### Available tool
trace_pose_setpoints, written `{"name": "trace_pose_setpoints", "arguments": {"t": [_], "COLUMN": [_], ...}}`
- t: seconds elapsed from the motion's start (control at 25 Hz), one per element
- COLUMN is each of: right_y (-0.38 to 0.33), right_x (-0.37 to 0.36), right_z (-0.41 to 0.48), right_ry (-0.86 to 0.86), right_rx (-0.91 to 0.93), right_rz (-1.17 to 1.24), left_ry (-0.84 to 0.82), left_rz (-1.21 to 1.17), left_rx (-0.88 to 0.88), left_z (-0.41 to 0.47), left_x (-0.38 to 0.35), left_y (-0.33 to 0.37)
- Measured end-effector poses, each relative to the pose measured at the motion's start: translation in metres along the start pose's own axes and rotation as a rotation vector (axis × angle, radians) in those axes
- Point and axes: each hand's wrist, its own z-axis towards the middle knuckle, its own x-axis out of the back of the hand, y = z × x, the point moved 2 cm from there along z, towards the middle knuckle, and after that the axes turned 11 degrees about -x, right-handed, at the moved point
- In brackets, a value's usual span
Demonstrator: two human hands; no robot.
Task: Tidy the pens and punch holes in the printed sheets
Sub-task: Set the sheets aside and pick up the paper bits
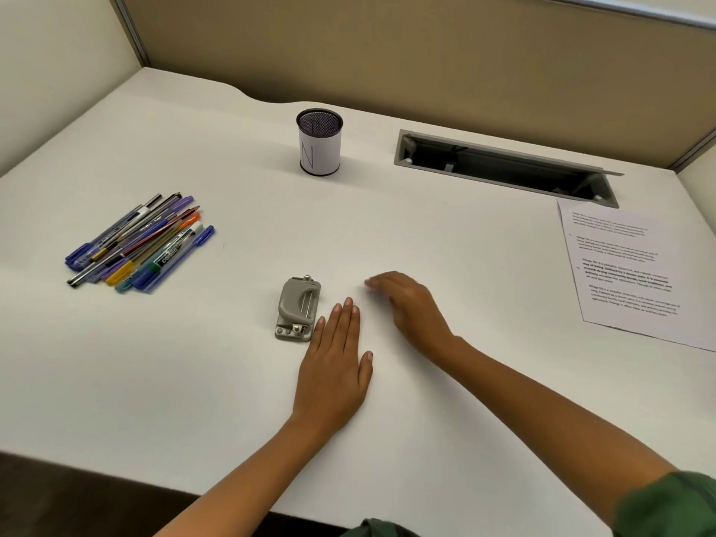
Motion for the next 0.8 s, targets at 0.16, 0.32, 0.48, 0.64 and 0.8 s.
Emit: {"name": "trace_pose_setpoints", "arguments": {"t": [0.16,0.32,0.48,0.64,0.8], "right_y": [0.007,-0.011,-0.03,-0.027,-0.026], "right_x": [-0.005,-0.027,-0.036,-0.027,-0.017], "right_z": [-0.019,-0.038,-0.022,-0.014,0.003], "right_ry": [0.071,-0.064,-0.172,0.01,-0.104], "right_rx": [-0.398,-0.302,-0.295,-0.366,-0.233], "right_rz": [-0.059,-0.086,0.128,0.123,0.05], "left_ry": [-0.006,0.001,-0.018,-0.018,-0.007], "left_rz": [0.006,0.02,0.045,0.021,0.017], "left_rx": [-0.003,-0.003,-0.012,0.002,0.003], "left_z": [-0.001,0.0,0.0,0.0,0.0], "left_x": [0.0,0.001,-0.001,-0.002,-0.002], "left_y": [0.0,0.0,0.0,-0.001,-0.001]}}
